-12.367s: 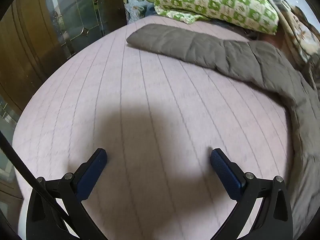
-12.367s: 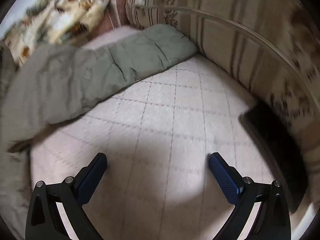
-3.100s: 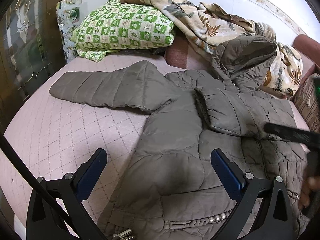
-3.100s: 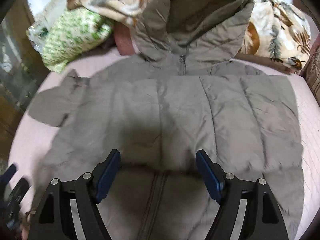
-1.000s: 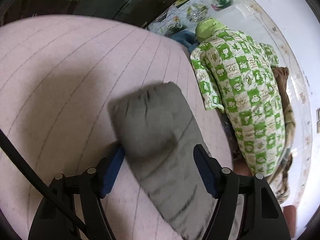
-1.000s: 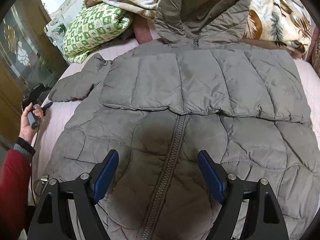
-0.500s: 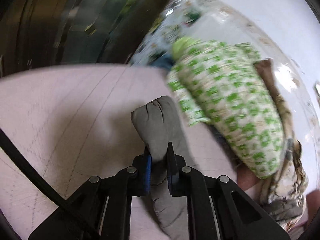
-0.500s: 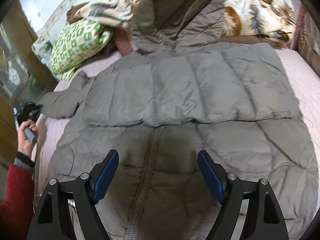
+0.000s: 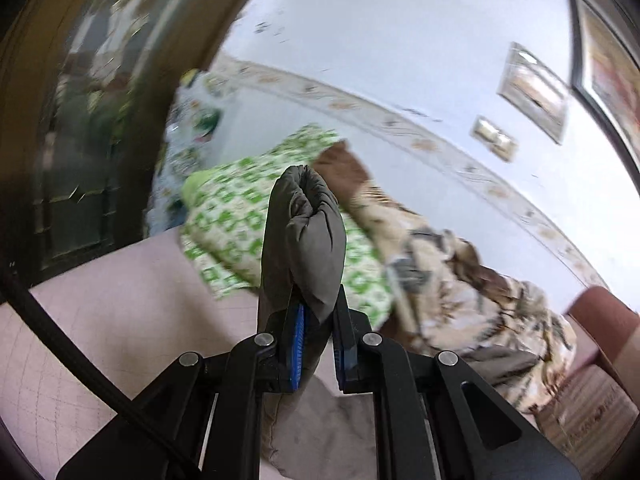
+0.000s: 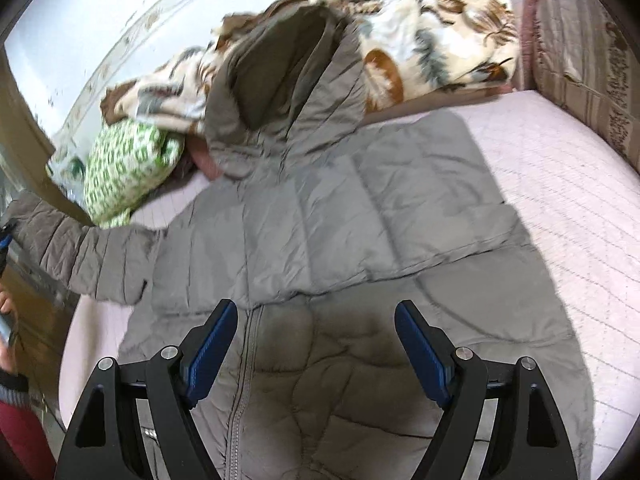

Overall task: Fold large clothes
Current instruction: 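Lift the sleeve and fold it across the chest, open the left tool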

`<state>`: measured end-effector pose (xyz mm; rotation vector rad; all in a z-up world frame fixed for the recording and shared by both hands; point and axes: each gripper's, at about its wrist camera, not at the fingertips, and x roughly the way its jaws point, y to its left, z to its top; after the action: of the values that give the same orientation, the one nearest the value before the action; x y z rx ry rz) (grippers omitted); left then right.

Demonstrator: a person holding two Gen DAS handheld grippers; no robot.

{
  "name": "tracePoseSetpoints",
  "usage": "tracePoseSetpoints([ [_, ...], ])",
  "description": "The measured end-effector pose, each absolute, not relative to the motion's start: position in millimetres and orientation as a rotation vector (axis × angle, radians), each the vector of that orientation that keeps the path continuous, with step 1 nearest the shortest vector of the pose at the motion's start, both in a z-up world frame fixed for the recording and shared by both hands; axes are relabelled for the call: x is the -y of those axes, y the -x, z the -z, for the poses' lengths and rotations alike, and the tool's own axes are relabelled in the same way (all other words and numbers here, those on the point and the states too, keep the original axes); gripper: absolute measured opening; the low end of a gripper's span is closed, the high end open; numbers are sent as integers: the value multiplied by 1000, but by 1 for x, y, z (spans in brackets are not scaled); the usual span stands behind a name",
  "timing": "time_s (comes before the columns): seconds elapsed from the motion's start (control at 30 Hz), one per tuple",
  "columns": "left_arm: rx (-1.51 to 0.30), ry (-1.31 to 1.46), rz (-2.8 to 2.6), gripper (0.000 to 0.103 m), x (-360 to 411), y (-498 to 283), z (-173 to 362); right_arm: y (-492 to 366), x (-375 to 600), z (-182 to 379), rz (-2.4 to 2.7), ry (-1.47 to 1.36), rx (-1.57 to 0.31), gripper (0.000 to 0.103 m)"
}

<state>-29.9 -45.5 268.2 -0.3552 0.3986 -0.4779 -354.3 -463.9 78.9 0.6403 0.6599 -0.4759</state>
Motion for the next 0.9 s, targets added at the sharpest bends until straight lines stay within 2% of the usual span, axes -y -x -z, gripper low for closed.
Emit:
tracePoseSetpoints([
  [0.23,-401,290,605,12,110,89,-304,387,477,-100,527,-632,-577,85],
  [0.47,-432,183,732,12,201,152,-304,424,500,-111,589,-645,-503,85],
  [0.67,-497,92,815,12,282,198,-269,446,517,-110,608,-687,-475,85],
  [0.9,-626,-40,859,12,369,232,-190,464,534,-110,631,-713,-445,85],
])
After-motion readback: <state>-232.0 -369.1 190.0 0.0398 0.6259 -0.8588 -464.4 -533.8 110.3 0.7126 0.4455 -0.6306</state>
